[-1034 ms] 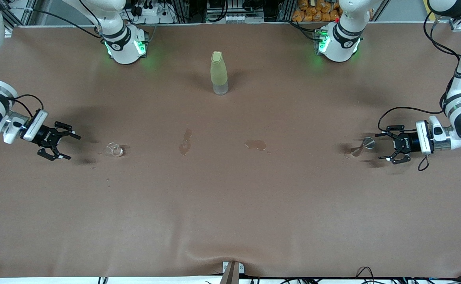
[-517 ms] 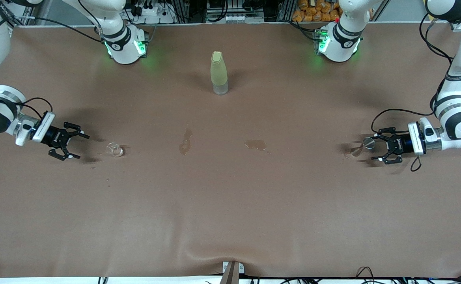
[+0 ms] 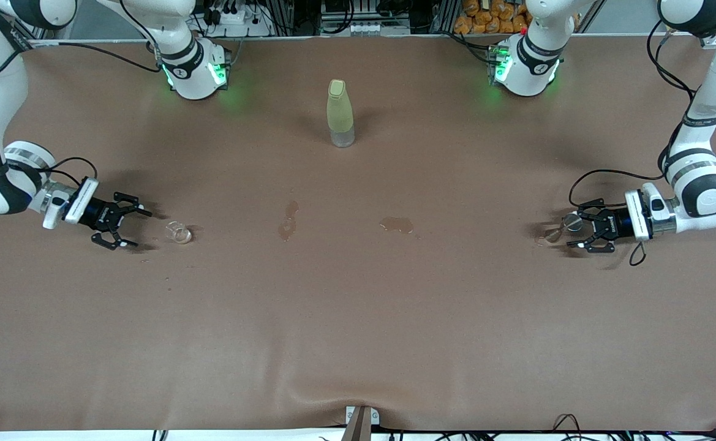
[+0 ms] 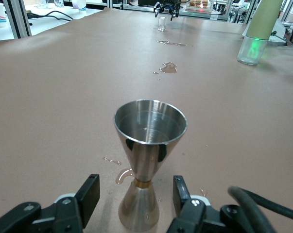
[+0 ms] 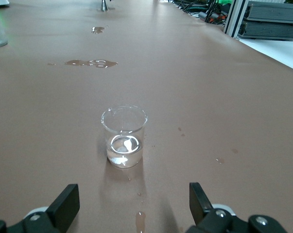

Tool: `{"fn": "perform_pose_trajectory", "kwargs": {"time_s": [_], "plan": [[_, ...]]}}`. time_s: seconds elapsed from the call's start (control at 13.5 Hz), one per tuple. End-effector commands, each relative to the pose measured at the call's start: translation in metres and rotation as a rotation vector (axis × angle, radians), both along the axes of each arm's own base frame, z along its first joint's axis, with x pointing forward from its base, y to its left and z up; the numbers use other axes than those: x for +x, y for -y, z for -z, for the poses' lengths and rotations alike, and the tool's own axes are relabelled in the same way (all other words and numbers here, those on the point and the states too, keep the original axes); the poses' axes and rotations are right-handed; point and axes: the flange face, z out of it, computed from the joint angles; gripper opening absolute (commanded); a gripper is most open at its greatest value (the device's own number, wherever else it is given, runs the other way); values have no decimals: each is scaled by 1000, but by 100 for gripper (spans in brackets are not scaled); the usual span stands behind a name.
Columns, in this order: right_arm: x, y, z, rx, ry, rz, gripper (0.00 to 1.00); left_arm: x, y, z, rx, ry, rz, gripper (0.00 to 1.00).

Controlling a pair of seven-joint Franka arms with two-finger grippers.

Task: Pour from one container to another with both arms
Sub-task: 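Lower the right gripper to the glass beaker while the left gripper reaches the jigger, then close the right gripper on the beaker while the left gripper grasps the jigger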

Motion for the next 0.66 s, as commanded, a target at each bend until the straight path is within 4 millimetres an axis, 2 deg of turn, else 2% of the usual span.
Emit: {"fn": "perform_pose_trajectory", "kwargs": {"time_s": [0.0, 0.59], "plan": [[-2, -3, 17, -5, 166, -60, 100, 1, 8, 1, -5, 25, -13, 56], [-7, -12, 31, 59, 222, -70, 100, 1, 13, 3, -8, 31, -22, 54]]}}
